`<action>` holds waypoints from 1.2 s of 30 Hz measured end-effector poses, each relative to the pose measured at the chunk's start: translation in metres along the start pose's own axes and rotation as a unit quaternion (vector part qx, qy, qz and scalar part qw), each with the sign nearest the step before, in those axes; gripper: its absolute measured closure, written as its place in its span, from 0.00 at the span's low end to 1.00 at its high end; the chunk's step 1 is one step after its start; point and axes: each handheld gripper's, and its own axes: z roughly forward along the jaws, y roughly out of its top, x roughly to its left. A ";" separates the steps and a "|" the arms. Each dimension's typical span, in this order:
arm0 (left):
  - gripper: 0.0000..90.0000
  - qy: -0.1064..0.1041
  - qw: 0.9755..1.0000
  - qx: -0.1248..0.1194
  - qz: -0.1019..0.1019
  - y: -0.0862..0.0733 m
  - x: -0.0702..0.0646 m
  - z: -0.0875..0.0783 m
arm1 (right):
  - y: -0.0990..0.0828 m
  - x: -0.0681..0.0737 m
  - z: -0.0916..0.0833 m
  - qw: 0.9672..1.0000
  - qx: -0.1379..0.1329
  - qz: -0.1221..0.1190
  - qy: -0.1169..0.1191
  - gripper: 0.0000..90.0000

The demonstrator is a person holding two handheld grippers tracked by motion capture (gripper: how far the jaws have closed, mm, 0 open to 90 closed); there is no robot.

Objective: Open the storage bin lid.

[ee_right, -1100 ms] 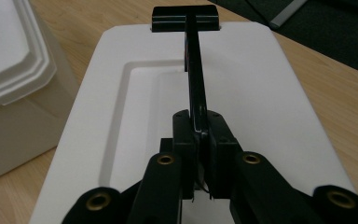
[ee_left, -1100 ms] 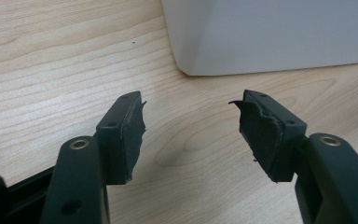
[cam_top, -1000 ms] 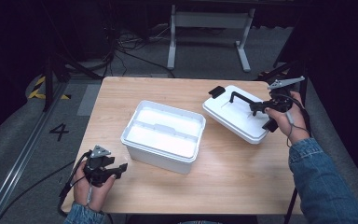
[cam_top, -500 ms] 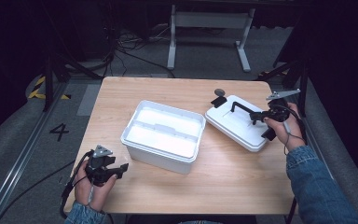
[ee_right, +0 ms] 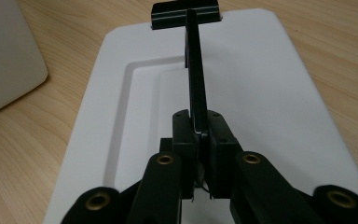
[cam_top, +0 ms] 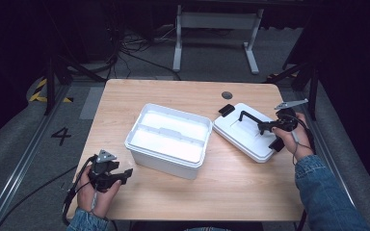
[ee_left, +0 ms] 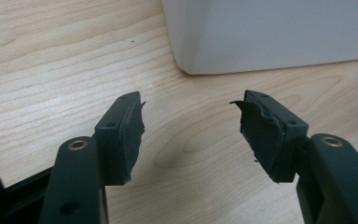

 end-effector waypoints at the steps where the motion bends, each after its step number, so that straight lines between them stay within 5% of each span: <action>1: 0.45 0.001 1.000 0.000 0.000 0.000 0.000 0.000 | -0.002 -0.002 0.001 1.000 0.002 0.007 0.005 0.94; 19: 0.44 0.001 1.000 0.004 -0.005 -0.003 0.001 -0.001 | -0.016 -0.011 0.013 0.999 0.026 0.045 0.013 0.90; 21: 0.44 0.000 1.000 0.003 -0.005 -0.002 0.000 0.000 | -0.016 -0.009 0.010 0.998 0.015 0.057 0.014 0.80; 27: 0.44 0.003 1.000 0.005 -0.001 -0.002 0.000 0.000 | -0.011 -0.002 0.001 0.998 -0.009 0.055 0.010 0.74; 36: 0.44 0.002 1.000 0.003 -0.003 -0.002 -0.001 0.000 | 0.001 0.027 -0.027 0.999 -0.047 0.017 0.010 0.68</action>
